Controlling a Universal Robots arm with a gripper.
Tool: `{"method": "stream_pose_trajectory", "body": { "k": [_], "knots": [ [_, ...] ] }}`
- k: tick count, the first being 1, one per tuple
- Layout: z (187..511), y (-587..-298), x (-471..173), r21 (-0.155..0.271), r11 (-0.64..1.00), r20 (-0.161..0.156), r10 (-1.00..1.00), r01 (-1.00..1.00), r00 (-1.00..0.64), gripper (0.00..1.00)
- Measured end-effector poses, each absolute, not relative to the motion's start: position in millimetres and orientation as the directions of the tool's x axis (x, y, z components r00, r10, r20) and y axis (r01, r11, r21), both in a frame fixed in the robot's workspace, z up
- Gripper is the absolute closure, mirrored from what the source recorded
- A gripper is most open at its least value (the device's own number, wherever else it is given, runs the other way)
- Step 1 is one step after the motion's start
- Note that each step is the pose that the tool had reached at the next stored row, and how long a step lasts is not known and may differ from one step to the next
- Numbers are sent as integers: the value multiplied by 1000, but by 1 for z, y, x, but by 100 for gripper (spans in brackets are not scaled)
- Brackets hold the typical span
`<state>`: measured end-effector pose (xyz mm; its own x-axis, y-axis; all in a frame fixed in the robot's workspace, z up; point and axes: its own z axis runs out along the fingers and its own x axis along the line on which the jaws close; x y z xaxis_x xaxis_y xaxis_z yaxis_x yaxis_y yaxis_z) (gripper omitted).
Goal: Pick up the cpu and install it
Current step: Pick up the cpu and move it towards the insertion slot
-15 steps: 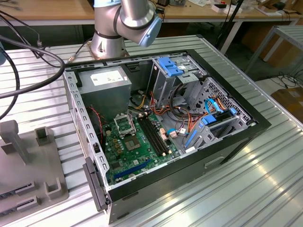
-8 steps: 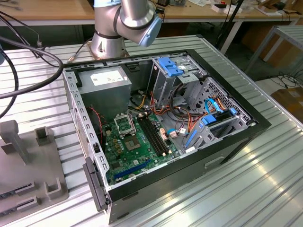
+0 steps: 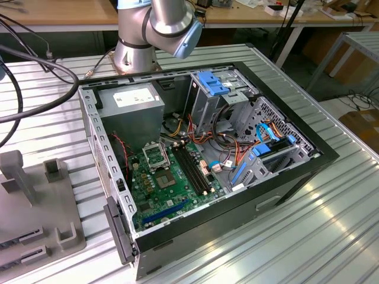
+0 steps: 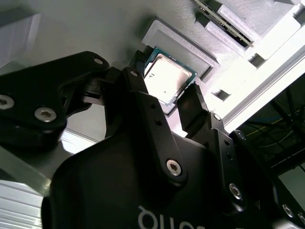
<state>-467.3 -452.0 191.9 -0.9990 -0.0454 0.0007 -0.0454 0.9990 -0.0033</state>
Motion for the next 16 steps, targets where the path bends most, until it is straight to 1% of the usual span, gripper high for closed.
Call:
{"method": "stream_pose_trajectory", "body": {
  "k": [16],
  "knots": [
    [192,-452,-469,-2,999,1,-50,-50,-999,45]
  ]
}}
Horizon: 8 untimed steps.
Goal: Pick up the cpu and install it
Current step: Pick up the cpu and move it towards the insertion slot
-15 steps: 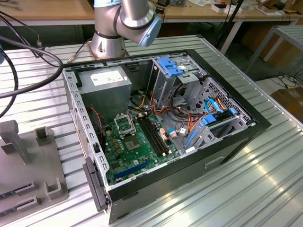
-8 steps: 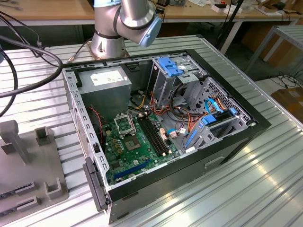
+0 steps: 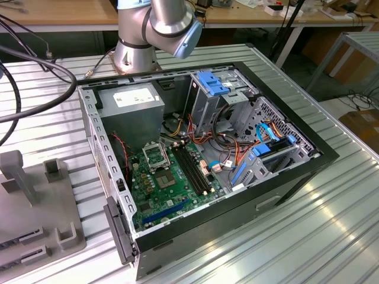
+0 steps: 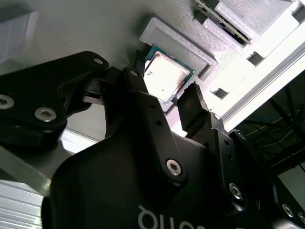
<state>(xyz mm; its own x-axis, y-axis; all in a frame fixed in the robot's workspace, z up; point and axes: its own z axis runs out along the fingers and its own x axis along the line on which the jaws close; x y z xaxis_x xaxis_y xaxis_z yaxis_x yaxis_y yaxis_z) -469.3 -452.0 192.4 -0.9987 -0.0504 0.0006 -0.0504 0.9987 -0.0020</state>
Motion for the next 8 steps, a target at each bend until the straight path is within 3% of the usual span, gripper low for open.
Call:
{"method": "stream_pose_trajectory", "body": {
  "k": [5,8],
  "knots": [
    [191,-452,-469,-6,998,1,-55,-55,-998,45],
    [191,-452,-469,-6,998,1,-55,-55,-998,53]
  ]
}}
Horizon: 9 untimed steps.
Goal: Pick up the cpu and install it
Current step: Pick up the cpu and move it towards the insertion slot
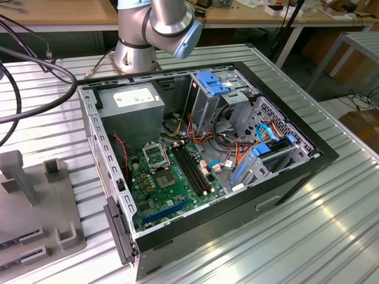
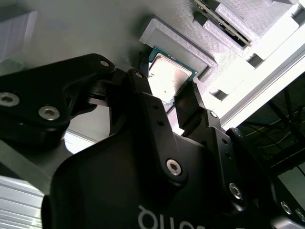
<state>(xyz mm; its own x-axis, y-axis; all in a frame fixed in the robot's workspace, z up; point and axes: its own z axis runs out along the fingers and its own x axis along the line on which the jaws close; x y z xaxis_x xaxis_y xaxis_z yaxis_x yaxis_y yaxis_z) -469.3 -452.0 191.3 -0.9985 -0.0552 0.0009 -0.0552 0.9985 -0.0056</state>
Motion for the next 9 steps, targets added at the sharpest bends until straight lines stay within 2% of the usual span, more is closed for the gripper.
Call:
{"method": "stream_pose_trajectory", "body": {
  "k": [9],
  "knots": [
    [192,-452,-469,-6,998,1,-55,-55,-998,53]
  ]
}}
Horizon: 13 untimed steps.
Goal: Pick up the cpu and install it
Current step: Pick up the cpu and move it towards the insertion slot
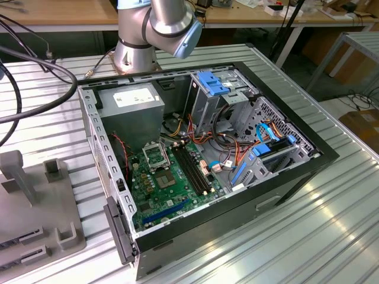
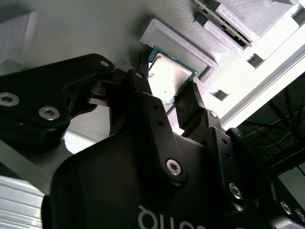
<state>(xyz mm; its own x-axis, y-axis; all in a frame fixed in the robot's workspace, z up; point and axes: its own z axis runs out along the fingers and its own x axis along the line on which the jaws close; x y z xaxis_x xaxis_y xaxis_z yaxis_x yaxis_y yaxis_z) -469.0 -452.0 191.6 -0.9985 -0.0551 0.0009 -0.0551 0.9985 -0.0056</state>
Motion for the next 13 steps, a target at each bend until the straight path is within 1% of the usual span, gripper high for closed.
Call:
{"method": "stream_pose_trajectory", "body": {
  "k": [13],
  "knots": [
    [206,-452,-468,-6,998,1,-54,-54,-999,53]
  ]
}}
